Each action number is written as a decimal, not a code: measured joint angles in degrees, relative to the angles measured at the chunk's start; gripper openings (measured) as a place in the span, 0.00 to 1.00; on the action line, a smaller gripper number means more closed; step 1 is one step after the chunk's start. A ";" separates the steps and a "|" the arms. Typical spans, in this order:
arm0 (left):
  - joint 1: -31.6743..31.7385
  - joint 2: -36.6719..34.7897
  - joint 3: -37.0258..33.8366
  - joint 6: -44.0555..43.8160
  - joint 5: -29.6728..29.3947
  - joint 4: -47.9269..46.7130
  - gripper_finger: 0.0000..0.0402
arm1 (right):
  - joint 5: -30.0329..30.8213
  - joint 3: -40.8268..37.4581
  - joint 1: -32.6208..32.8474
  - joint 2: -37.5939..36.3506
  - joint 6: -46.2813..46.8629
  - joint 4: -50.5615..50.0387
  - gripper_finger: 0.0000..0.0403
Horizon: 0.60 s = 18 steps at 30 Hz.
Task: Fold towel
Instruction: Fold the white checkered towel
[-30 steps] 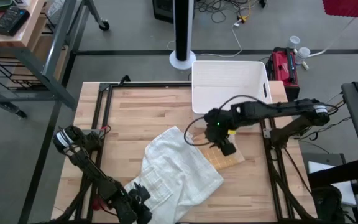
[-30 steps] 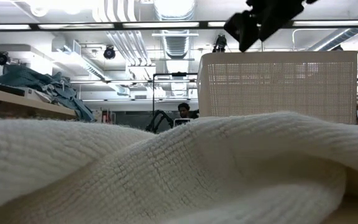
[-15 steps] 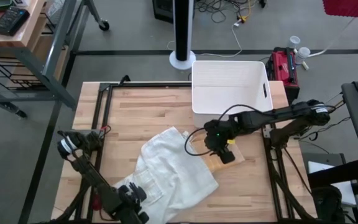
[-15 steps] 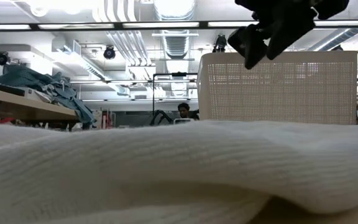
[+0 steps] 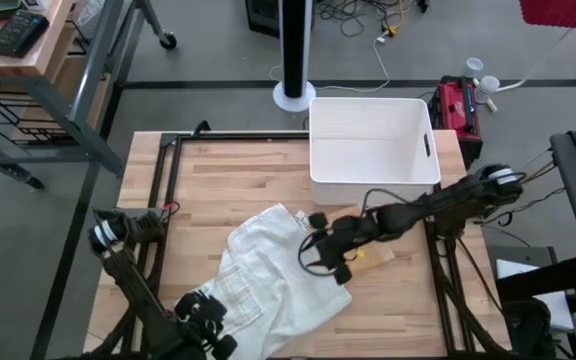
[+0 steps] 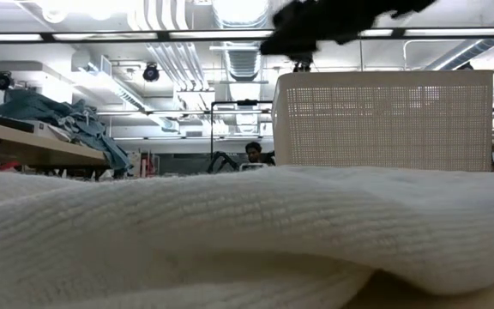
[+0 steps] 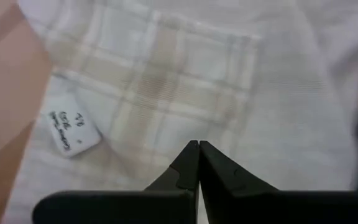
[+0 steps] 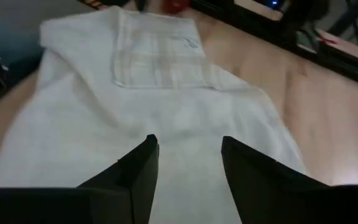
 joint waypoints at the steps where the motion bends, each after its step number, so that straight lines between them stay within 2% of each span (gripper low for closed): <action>1: 0.08 0.14 -1.36 -0.09 -0.01 1.17 0.00 | -0.06 0.82 0.47 1.37 0.61 0.60 0.42; 9: -0.17 0.36 -13.98 -1.31 0.69 16.02 0.00 | -0.07 15.17 4.27 18.91 1.69 2.75 0.40; 15: -0.57 -0.14 -20.02 -5.65 -1.86 23.25 0.00 | -2.45 26.64 4.51 31.80 15.13 -1.67 0.40; 18: -0.83 0.05 -20.96 -6.10 -7.04 25.41 0.00 | -5.19 31.76 4.57 35.99 20.20 -6.30 0.40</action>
